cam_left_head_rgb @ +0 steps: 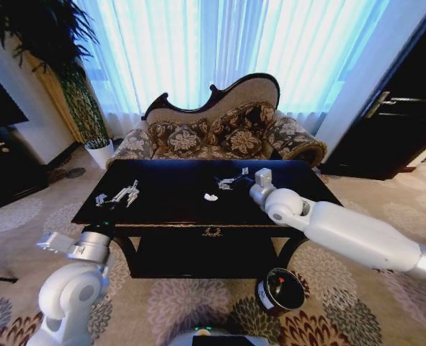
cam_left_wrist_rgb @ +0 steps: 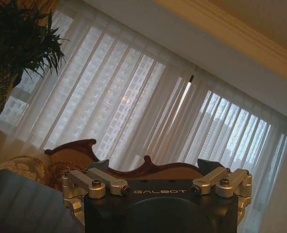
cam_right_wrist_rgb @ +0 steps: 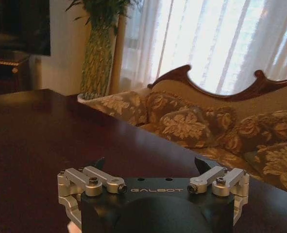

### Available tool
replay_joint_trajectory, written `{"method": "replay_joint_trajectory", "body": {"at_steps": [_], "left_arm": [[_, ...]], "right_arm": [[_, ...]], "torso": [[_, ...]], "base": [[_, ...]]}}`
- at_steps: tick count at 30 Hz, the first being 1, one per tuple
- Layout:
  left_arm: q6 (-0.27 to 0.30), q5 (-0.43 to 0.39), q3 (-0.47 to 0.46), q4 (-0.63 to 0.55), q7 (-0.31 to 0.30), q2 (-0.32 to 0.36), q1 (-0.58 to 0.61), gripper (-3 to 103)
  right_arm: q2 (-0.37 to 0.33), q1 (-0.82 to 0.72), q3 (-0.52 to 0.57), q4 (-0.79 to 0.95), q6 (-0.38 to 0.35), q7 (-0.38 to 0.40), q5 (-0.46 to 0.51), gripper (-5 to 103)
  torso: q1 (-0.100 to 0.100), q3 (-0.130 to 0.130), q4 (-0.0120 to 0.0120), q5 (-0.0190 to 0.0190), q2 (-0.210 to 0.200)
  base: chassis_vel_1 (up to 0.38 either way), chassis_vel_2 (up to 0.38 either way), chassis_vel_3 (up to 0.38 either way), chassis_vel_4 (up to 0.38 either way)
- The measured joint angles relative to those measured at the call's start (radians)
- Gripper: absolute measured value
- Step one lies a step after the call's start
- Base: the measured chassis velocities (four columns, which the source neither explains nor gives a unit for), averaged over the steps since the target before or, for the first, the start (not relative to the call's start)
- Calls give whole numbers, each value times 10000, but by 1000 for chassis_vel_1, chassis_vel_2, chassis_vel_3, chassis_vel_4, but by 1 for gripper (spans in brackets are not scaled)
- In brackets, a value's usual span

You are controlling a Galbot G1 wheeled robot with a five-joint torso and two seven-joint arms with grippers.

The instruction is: Move to the front of the table and place the trash on the table into the trash bin.

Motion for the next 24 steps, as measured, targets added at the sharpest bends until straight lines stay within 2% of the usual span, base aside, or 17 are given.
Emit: {"method": "replay_joint_trajectory", "body": {"at_steps": [2,3,8,17,24], "left_arm": [[-11,18,-2,12,3,-6,17,100],[-11,18,-2,12,3,-6,17,100],[-90,29,-112,-53,13,37,116,100],[-118,53,-120,-62,19,35,98,100],[-130,91,-154,-70,27,49,166,100]], "right_arm": [[138,152,-47,18,-498,93,413,100],[138,152,-47,18,-498,93,413,100],[314,299,-43,48,-1852,476,1341,100],[416,-96,-64,80,-2133,497,1324,100],[545,-256,-71,131,-2270,613,1737,100]], "torso": [[1,0,1,0,0],[1,0,1,0,0],[1,0,-2,3,0],[1,0,-2,3,1],[0,0,-2,1,2]], "base": [[0,0,0,0],[0,0,0,0],[0,0,0,0],[0,0,0,0],[0,0,0,0]]}}
